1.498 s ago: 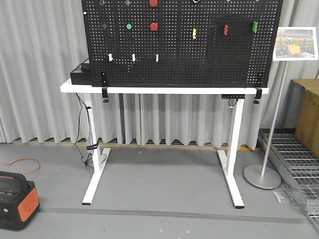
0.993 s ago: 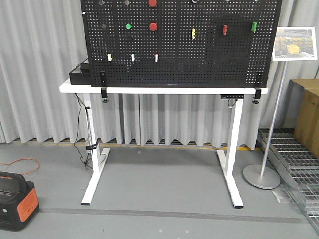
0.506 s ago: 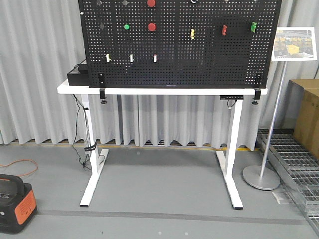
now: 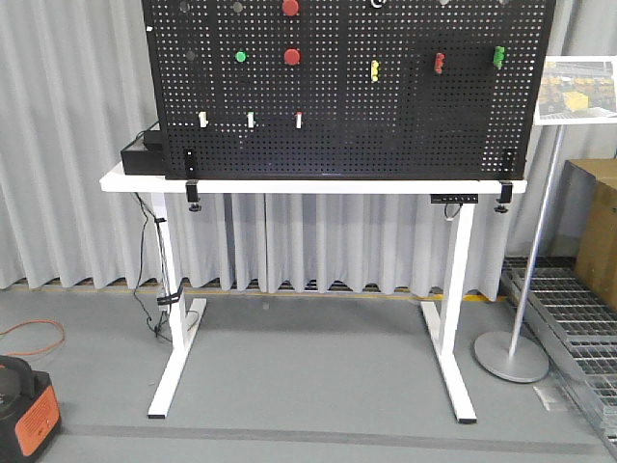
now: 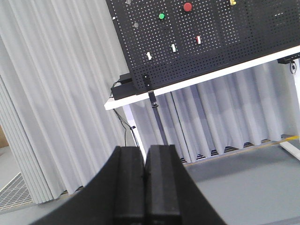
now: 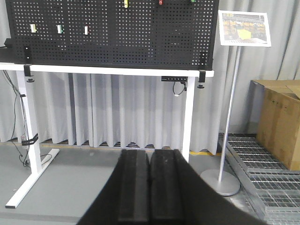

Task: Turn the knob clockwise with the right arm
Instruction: 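Drive the base toward the black pegboard table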

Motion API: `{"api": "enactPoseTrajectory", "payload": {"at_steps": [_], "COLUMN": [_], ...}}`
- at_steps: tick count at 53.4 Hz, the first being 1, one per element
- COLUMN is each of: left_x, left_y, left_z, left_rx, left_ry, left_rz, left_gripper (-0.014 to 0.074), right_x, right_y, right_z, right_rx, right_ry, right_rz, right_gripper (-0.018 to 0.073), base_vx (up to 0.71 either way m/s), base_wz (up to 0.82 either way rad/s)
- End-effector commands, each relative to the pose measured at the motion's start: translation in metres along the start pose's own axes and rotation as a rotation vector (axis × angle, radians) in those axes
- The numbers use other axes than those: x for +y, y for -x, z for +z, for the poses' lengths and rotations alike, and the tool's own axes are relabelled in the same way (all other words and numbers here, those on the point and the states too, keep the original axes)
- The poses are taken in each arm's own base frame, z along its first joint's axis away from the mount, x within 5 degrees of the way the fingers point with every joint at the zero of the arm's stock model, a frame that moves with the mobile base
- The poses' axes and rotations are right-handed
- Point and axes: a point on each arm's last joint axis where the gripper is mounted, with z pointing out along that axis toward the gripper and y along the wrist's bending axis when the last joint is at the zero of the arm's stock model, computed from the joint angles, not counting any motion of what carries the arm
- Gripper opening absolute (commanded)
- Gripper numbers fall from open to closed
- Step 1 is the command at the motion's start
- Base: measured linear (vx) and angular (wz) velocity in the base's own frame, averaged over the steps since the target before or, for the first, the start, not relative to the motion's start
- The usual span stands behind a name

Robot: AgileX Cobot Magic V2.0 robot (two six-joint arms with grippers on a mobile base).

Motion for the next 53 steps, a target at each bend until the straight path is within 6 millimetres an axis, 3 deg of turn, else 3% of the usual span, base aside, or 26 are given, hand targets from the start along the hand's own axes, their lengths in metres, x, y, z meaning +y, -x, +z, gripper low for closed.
{"api": "enactPoseTrajectory", "payload": {"at_steps": [1, 53], "left_x": [-0.0022, -0.0022], "left_y": [-0.0049, -0.0049], "left_z": [0.0016, 0.0016], "left_rx": [-0.028, -0.028], "left_ry": [-0.004, -0.004], "left_rz": [-0.010, -0.010], "left_gripper": [-0.0006, -0.0006], "right_x": [0.0005, 0.0005], "right_y": [0.0055, 0.0054], "right_z": [-0.0009, -0.0008], "right_rx": [-0.085, -0.083], "right_ry": [0.003, 0.003], "right_rz": [-0.012, -0.012], "right_gripper": [-0.0008, -0.0008], "base_vx": [0.20, 0.16], "base_wz": [0.03, 0.08]}}
